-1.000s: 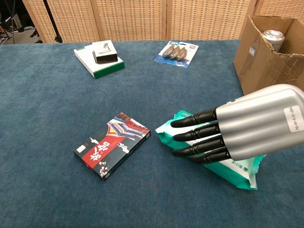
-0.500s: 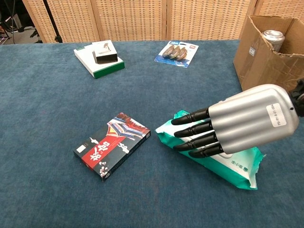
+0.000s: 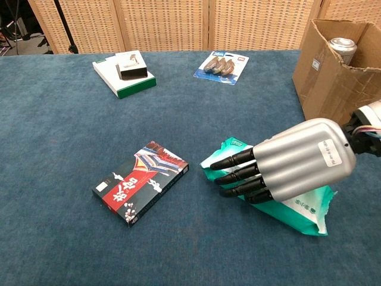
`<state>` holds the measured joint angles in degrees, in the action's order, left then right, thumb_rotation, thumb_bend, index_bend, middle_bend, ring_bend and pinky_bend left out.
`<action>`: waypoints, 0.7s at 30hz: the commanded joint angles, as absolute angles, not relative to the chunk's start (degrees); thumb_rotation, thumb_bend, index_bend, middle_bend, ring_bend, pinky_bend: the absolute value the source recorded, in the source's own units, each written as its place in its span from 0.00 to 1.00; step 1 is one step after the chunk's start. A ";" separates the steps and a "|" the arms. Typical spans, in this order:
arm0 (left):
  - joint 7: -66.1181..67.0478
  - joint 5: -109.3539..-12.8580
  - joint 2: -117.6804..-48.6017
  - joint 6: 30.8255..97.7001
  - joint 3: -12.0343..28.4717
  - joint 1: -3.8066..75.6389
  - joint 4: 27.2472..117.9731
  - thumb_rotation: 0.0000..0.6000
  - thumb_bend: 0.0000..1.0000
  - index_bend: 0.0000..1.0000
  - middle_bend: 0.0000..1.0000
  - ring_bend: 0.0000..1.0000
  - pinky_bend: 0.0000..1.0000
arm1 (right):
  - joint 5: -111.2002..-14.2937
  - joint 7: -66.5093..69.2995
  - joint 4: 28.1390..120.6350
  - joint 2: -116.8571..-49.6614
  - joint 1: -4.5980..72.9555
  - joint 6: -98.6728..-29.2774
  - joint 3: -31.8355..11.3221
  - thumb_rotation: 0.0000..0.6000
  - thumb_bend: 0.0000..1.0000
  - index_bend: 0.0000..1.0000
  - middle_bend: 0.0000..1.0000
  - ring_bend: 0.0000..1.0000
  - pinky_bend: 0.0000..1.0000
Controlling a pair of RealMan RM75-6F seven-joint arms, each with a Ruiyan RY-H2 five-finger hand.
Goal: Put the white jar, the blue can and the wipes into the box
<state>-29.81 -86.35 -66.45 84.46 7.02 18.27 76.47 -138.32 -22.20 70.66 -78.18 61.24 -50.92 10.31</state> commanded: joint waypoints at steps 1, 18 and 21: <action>-29.78 -86.25 -66.54 84.14 7.10 18.35 76.36 1.00 0.00 0.00 0.00 0.00 0.20 | -139.03 -18.78 67.63 -80.19 62.35 -54.11 12.35 1.00 0.74 0.55 0.36 0.17 0.22; -30.20 -86.55 -66.40 83.50 7.30 18.29 76.50 1.00 0.00 0.00 0.00 0.00 0.20 | -138.46 -14.36 62.63 -77.85 63.35 -74.91 12.38 1.00 1.00 0.68 0.54 0.35 0.40; -30.36 -86.65 -66.28 83.72 7.36 18.15 76.60 1.00 0.00 0.00 0.00 0.00 0.20 | -136.96 -15.42 64.84 -74.12 63.42 -77.19 10.68 1.00 1.00 0.68 0.54 0.35 0.40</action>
<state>-30.35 -86.64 -66.29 83.71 7.35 18.15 76.59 -138.22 -14.46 63.10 -76.70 63.28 -75.31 12.15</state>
